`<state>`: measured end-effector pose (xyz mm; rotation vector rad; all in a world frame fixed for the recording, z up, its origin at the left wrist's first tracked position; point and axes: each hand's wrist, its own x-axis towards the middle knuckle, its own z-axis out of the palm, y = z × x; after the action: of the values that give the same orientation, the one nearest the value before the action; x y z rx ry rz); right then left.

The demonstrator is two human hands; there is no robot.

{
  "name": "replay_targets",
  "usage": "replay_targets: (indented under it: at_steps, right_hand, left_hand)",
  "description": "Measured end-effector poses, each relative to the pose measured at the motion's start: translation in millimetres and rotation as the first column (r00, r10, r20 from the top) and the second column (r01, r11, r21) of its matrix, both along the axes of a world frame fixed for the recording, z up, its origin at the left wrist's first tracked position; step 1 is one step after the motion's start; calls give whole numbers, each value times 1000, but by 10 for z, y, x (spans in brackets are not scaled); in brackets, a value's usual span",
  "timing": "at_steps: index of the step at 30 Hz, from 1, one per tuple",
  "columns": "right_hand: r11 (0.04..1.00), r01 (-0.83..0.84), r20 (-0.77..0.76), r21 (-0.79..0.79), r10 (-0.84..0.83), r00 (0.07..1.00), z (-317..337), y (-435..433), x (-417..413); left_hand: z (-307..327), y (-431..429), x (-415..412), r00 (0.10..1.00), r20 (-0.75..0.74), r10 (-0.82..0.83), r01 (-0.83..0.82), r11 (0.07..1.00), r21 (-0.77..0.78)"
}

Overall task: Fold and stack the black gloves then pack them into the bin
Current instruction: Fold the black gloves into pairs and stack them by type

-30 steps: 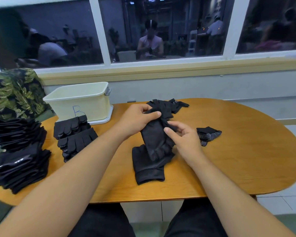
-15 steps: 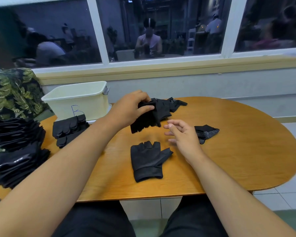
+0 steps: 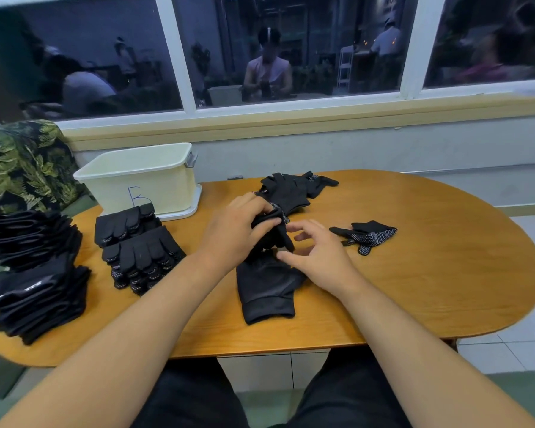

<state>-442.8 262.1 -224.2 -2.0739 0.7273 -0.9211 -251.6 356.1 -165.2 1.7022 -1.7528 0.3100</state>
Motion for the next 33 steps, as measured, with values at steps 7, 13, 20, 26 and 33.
replay_targets:
  at_steps: [7, 13, 20, 26, 33]
  right_hand:
    - [982, 58, 20, -178, -56, 998, 11, 2, -125]
    - [976, -2, -96, -217, -19, 995, -85, 87, -230]
    - [979, -16, -313, -203, -50, 948, -83, 113, -226]
    - [966, -29, -161, -257, -13, 987, -23, 227, -248]
    - [894, -304, -228, -329, 237, 944, -49, 432, -288]
  left_hand:
    - [-197, 341, -136, 994, 106, 6, -2, 999, -43]
    - [-523, 535, -215, 990, 121, -68, 66, 998, 21]
    - [-624, 726, -272, 978, -107, -180, 203, 941, 269]
    - [-632, 935, -92, 936, -352, -26, 98, 977, 189]
    - [-698, 1071, 21, 940, -337, 43, 96, 918, 385]
